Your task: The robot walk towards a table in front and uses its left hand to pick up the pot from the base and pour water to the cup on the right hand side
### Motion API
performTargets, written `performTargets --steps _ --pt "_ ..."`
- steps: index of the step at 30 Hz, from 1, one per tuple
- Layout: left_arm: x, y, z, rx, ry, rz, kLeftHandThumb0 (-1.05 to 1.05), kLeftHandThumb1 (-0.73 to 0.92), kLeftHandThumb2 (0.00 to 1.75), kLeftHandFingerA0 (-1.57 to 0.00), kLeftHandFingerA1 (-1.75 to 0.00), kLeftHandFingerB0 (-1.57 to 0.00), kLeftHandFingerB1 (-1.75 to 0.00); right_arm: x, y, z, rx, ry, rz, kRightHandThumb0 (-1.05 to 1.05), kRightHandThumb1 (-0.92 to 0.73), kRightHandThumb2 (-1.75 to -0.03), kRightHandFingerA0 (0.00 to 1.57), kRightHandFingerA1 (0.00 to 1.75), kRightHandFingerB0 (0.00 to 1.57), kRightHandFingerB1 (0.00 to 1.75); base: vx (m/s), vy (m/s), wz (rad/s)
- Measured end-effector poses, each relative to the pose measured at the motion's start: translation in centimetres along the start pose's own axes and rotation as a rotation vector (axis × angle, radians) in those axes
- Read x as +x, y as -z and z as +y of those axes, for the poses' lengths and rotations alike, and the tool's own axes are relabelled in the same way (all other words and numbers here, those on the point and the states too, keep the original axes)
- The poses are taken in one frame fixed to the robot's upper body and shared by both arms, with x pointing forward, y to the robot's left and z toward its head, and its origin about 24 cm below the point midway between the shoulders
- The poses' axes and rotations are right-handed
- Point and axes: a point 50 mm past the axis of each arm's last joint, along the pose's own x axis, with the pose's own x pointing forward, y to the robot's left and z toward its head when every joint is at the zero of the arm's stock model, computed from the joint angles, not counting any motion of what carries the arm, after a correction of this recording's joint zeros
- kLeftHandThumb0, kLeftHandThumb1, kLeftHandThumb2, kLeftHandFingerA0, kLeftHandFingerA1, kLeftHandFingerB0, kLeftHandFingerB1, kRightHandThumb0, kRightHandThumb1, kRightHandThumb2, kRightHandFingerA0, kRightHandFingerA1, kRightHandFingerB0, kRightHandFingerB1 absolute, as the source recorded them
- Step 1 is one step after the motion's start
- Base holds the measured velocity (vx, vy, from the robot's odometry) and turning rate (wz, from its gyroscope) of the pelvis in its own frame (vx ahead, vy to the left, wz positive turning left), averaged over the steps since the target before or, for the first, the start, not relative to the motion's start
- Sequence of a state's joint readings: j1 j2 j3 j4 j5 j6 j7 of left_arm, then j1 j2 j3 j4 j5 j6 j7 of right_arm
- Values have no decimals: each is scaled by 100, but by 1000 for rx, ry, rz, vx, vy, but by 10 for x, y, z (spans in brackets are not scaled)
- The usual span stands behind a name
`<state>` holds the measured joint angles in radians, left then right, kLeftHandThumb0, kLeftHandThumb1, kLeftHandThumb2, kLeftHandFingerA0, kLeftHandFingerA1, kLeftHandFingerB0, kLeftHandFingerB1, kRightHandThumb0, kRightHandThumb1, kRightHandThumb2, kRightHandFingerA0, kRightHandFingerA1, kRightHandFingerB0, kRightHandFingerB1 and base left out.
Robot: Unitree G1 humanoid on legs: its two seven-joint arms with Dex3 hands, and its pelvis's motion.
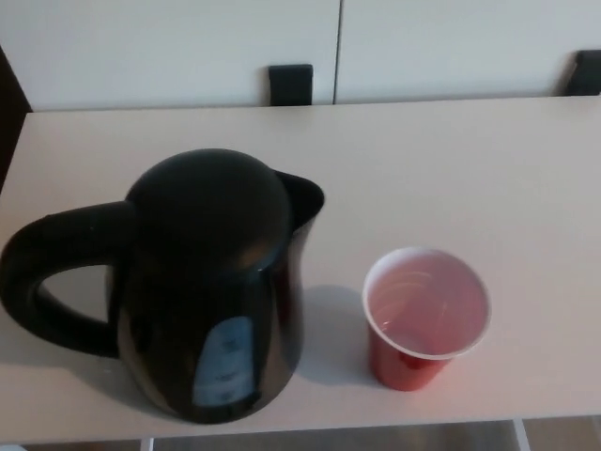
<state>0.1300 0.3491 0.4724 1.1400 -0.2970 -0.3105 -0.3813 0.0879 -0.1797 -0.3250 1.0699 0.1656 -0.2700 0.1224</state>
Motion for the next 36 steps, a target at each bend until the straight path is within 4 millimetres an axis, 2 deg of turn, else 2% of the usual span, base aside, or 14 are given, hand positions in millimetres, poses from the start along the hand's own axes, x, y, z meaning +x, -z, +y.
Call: performTargets --steps 6,7,10,14,15,16,20,21,22,28,29,34,35,36 --pt "3 -4 -3 4 9 -12 7 55 56 -46 -42 -38 -37 1 -5 1 5 -2 -15 -18 -59 -56 45 48 32 43 0 0 0" --pt "3 -5 -3 4 11 -14 7 55 56 -46 -43 -38 -37 2 -5 1 7 -2 -15 -16 -40 -86 40 61 24 55 0 0 0" --pt "5 -8 -5 1 16 -23 7 54 56 -50 -44 -40 -38 2 -5 1 7 -3 -12 -14 -42 -87 39 61 22 54 0 0 0" --pt "8 -17 -3 -15 2 -54 7 54 56 -50 -44 -40 -38 1 -5 3 11 -4 -15 -14 -42 -87 39 61 22 54 0 0 0" --pt "8 -19 -3 -19 -3 -59 4 54 55 -42 -42 -35 -37 1 -4 3 12 -4 -15 -18 -59 -57 43 47 32 44 0 0 0" --pt "8 -19 -2 -21 -5 -61 4 54 55 -42 -42 -35 -37 1 -4 3 12 -3 -15 -18 -59 -57 43 47 32 44 0 0 0" --pt "0 -45 24 -36 -44 -153 4 54 55 -42 -42 -35 -37 1 -7 1 31 6 -28 -18 -59 -57 43 47 32 44 0 0 0" --pt "-1 -51 28 -37 -50 -172 4 48 53 -43 -43 -38 -38 1 -8 1 34 9 -31 -21 -60 -57 42 49 32 45 0 0 0" --pt "-4 -53 32 -36 -56 -186 6 48 52 -42 -43 -36 -37 1 -9 1 36 8 -33 -18 -42 -88 35 61 22 55 0 0 0" --pt "-33 -77 57 -3 -89 -329 5 48 53 -39 -44 -35 -37 0 -8 1 30 2 -35 -17 -42 -87 34 59 21 54 0 0 0" --pt "-39 -83 59 6 -89 -357 -4 46 52 -39 -42 -33 -36 0 -8 1 28 1 -35 -17 -41 -86 35 59 22 54 0 0 0" --pt "-57 -114 57 68 -47 -502 -5 45 52 -36 -42 -32 -36 0 -8 3 23 -7 -36 -16 -42 -87 35 59 22 54 0 0 0" --pt "-60 -120 55 78 -36 -527 -14 42 53 -36 -42 -29 -35 0 -8 4 22 -8 -35 -17 -39 -85 37 60 23 54 0 0 0" --pt "-63 -127 52 94 -19 -562 -12 29 82 -15 -53 -12 -52 0 -8 4 21 -9 -35 -15 -40 -86 35 60 21 54 0 0 0"
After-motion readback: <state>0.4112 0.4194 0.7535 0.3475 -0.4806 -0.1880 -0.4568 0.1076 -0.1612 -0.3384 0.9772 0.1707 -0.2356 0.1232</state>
